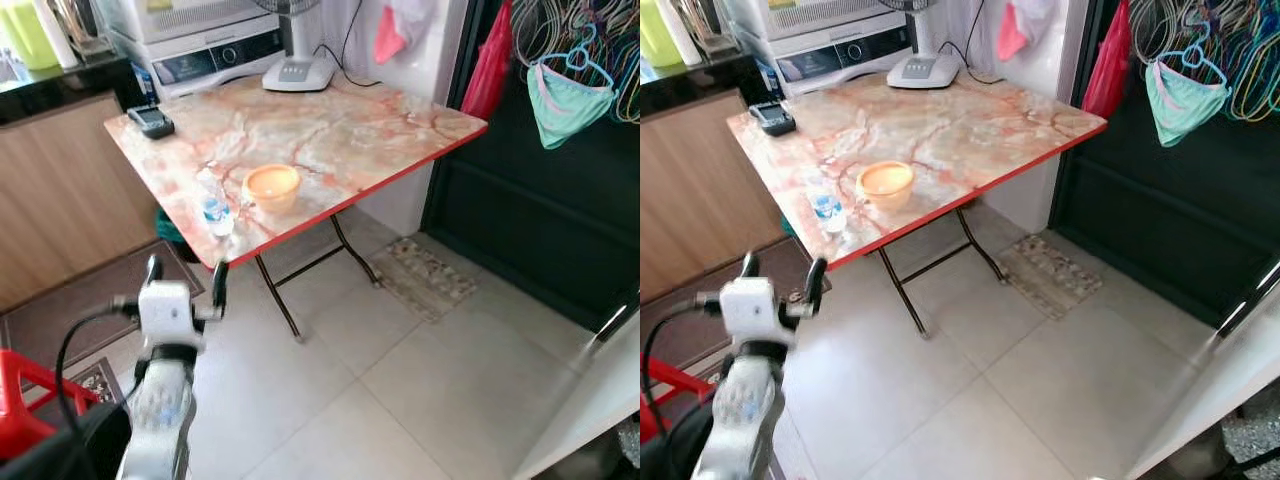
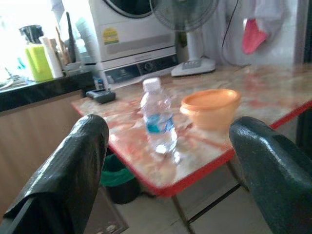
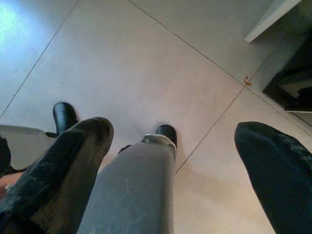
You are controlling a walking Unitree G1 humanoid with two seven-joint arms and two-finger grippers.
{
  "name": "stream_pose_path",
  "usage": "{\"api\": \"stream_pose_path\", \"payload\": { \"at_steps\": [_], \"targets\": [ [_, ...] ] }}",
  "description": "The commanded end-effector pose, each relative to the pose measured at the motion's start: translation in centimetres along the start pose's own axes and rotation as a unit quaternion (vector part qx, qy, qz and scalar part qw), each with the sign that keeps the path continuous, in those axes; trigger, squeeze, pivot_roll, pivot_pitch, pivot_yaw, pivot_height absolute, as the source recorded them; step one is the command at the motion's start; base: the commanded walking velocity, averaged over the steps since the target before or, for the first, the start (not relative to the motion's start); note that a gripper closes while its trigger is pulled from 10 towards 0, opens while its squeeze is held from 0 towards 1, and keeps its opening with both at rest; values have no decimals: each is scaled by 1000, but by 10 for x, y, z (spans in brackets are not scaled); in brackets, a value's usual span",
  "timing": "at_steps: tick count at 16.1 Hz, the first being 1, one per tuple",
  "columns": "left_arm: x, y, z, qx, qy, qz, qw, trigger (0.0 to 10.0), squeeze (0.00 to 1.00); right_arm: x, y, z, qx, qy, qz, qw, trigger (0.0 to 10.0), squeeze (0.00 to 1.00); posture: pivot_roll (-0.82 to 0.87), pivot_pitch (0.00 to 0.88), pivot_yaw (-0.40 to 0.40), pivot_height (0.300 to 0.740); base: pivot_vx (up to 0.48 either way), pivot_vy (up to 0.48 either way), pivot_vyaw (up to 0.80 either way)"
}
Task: Restocking fridge
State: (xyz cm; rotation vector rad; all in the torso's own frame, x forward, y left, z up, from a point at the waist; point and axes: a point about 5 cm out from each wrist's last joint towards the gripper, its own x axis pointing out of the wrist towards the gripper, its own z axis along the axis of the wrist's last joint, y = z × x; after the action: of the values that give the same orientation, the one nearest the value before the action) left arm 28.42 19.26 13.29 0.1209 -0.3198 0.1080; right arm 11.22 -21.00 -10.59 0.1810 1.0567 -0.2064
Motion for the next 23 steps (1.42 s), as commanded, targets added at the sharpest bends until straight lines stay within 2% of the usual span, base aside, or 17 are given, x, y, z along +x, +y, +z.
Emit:
{"api": "stream_pose_path", "payload": {
  "at_steps": [1, 2, 4, 5, 6, 9, 11, 14, 17, 18, 21, 23],
  "targets": [
    [7, 6, 3, 6, -4, 4, 1000, 10000, 0, 1, 4, 4, -15, -4, 10, 1000, 10000, 0, 64, 49, 24, 740, 244, 0, 0],
    [8, 15, 0, 14, 1, 31, 999, 10000, 0, 2, 8, 3, -31, 6, 18, 999, 10000, 0, 81, 27, -2, 740, 247, 0, 0],
    [8, 18, -1, 14, 6, 40, 999, 10000, 0, 2, 10, 2, -34, 9, 20, 999, 10000, 0, 81, 27, -2, 740, 247, 0, 0],
    [10, 23, 7, 4, -4, 56, 998, 10000, 0, 3, 15, 3, -49, 12, 32, 998, 10000, 0, 168, 23, -12, 740, 266, 0, 800],
    [13, 29, 18, -10, -19, 76, 997, 10000, 0, 3, 21, 3, -69, 15, 46, 996, 10000, 0, 157, 33, 10, 740, 262, 0, 800],
    [17, 14, 18, -11, -20, 38, 999, 10000, 0, 3, 22, 2, -23, 6, 36, 999, 10000, 0, 139, 0, 5, 740, 279, 0, 219],
    [27, 8, 22, -27, -34, 52, 998, 10000, 0, 3, 19, 3, -37, 6, 45, 998, 10000, 0, 126, 0, -21, 740, 281, 0, 0],
    [24, 0, 28, -35, -38, 44, 998, 10000, 0, 2, 12, 2, -61, 9, 40, 997, 10000, 0, 145, 0, -36, 740, 281, 0, 0],
    [15, 7, 26, -27, -31, 59, 997, 10000, 0, 0, 6, -4, -62, 16, 38, 997, 10000, 0, 154, 0, -42, 740, 280, 0, 765],
    [15, 7, 25, -28, -28, 60, 997, 10000, 0, -1, 5, -6, -48, 18, 40, 998, 10000, 0, 148, 0, -38, 740, 281, 0, 0],
    [17, 1, 29, -29, -32, 49, 998, 10000, 0, -1, 4, -6, -47, 17, 37, 998, 10000, 0, 175, 0, -39, 740, 281, 0, 0],
    [17, 8, 35, -23, -38, 60, 997, 10000, 0, -1, 5, -7, -40, 16, 40, 998, 10000, 0, 183, 16, -46, 740, 279, 0, 0]
  ]
}}
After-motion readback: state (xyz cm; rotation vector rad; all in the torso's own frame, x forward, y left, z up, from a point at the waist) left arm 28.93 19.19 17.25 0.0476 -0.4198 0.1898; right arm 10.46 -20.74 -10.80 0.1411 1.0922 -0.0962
